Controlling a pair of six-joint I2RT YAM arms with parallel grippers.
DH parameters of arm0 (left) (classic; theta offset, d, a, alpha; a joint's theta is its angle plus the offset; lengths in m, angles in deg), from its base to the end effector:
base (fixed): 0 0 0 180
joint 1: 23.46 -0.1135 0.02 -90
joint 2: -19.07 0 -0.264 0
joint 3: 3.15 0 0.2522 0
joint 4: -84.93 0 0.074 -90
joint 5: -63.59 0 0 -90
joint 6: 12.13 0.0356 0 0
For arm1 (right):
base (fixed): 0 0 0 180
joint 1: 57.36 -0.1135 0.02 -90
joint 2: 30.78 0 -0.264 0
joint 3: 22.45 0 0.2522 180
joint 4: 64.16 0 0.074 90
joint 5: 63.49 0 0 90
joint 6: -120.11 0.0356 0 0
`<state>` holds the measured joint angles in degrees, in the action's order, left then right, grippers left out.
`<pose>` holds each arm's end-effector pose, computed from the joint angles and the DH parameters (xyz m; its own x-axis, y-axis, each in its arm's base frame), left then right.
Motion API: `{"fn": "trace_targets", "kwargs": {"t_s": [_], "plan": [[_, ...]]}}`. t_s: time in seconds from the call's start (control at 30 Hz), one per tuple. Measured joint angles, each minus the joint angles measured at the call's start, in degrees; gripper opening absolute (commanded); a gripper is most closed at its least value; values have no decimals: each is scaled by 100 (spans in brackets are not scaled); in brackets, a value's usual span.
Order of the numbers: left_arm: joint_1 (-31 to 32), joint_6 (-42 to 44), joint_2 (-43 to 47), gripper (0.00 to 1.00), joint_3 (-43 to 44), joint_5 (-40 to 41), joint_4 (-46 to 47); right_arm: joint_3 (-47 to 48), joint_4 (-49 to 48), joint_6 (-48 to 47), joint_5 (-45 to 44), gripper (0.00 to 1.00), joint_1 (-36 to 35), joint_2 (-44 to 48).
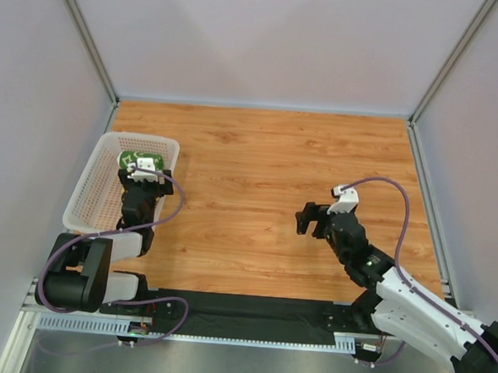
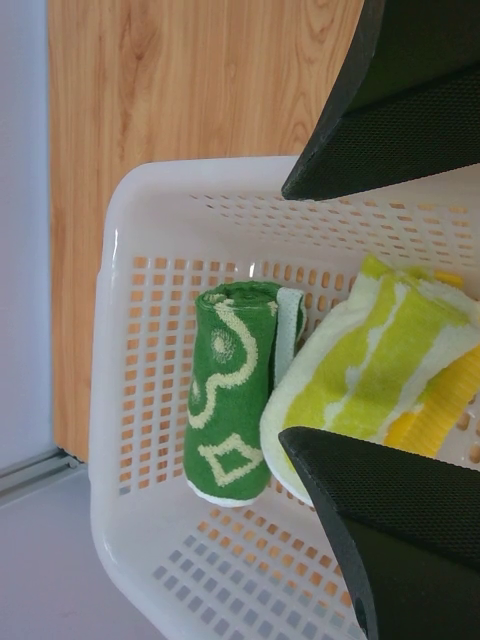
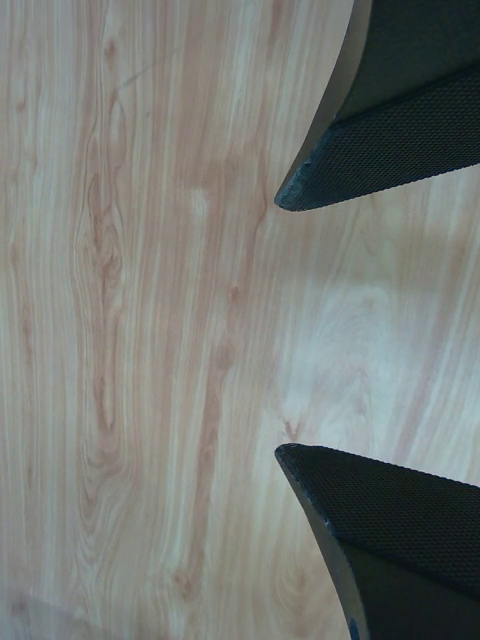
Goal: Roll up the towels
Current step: Place the rolled towel into the container
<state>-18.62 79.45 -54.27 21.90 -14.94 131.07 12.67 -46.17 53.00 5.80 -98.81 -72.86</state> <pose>0.2207 -0.0116 0.1741 -0.0405 0.0306 -0.9987 -0.1142 0.9928 0.0350 0.1370 0.1042 0.2146 -0.4386 0.0980 -0.8933 -0.2261 0.9500 0.2152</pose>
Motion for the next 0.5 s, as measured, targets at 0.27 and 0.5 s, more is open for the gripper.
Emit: {"fn": "trace_targets", "kwargs": {"t_s": [0.27,0.5], "plan": [[0,0,0,99,0,-7,-2,208,-553,-280,-317,100,1416,-1226],[0,-2,0,99,0,-24,-2,205,-988,-203,-142,100,3163,-1392]]}}
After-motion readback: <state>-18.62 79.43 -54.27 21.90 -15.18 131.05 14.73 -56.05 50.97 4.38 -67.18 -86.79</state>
